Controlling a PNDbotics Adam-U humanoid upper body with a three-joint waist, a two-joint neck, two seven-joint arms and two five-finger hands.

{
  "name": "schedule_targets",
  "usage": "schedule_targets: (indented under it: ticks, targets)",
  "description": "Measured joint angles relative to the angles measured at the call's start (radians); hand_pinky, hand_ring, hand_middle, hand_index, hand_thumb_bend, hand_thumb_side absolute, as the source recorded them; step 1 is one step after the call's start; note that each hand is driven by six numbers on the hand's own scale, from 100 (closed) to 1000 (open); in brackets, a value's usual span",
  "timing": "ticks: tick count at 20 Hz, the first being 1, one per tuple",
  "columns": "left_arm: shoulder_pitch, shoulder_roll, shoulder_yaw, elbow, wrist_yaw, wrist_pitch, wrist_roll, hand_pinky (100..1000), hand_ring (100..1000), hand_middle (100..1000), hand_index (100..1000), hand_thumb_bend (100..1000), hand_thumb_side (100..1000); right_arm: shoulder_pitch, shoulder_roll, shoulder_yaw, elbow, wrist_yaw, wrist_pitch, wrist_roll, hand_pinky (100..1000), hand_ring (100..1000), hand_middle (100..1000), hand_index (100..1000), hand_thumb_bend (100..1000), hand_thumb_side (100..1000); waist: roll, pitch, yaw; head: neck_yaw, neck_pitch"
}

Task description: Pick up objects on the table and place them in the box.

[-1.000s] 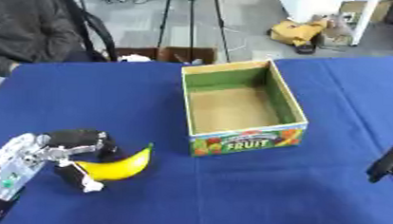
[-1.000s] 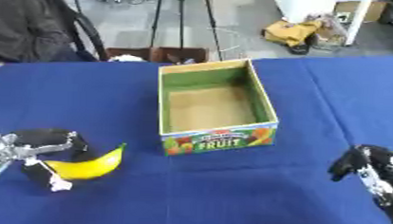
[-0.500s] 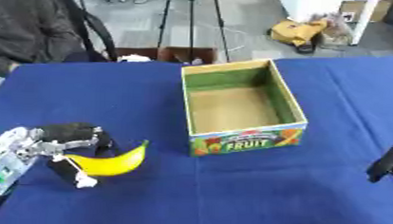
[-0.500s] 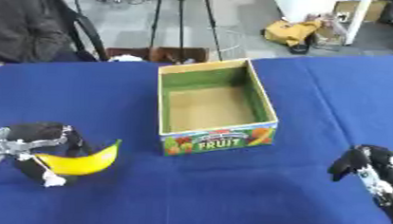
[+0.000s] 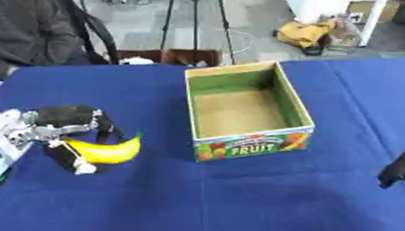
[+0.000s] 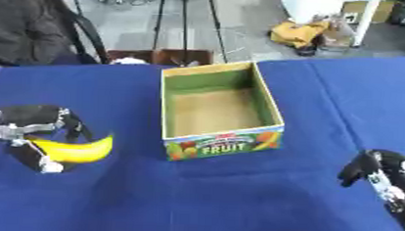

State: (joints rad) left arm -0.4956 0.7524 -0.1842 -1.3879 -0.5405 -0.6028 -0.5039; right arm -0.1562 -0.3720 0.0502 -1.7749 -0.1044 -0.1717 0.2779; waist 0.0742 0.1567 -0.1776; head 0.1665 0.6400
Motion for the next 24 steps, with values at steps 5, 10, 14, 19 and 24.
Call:
schedule_targets:
  ticks: [5, 10, 14, 19, 24]
  targets:
    - [-0.051, 0.000, 0.010, 0.000, 0.030, 0.000, 0.000, 661, 495, 418, 774, 369, 172, -0.002, 0.000, 0.000, 0.000, 0.000, -0.001, 0.003, 468, 528, 436, 519, 100, 678, 0.004, 0.000, -0.008, 0.000, 0.000]
    - [-0.115, -0.019, 0.023, 0.006, 0.059, 0.004, -0.002, 662, 495, 419, 773, 344, 144, -0.003, 0.000, 0.006, 0.000, 0.000, -0.001, 0.007, 468, 528, 436, 519, 100, 677, 0.004, 0.000, -0.020, 0.004, 0.000]
    - [-0.186, -0.046, 0.032, 0.026, 0.082, 0.013, -0.009, 663, 496, 420, 773, 331, 139, -0.003, 0.000, 0.008, 0.000, 0.000, -0.003, 0.011, 469, 528, 435, 520, 100, 678, 0.004, 0.000, -0.041, 0.011, -0.008]
    - [-0.279, -0.092, 0.038, 0.088, 0.090, 0.023, -0.019, 663, 496, 421, 772, 307, 152, -0.017, 0.000, 0.019, 0.000, -0.002, -0.004, 0.022, 469, 528, 435, 520, 100, 680, 0.015, 0.009, -0.088, 0.029, -0.017]
    - [-0.353, -0.148, 0.045, 0.201, 0.056, 0.022, -0.021, 662, 496, 422, 769, 282, 185, -0.034, 0.000, 0.031, 0.000, -0.002, -0.004, 0.035, 469, 528, 435, 520, 100, 684, 0.029, 0.023, -0.145, 0.059, -0.030]
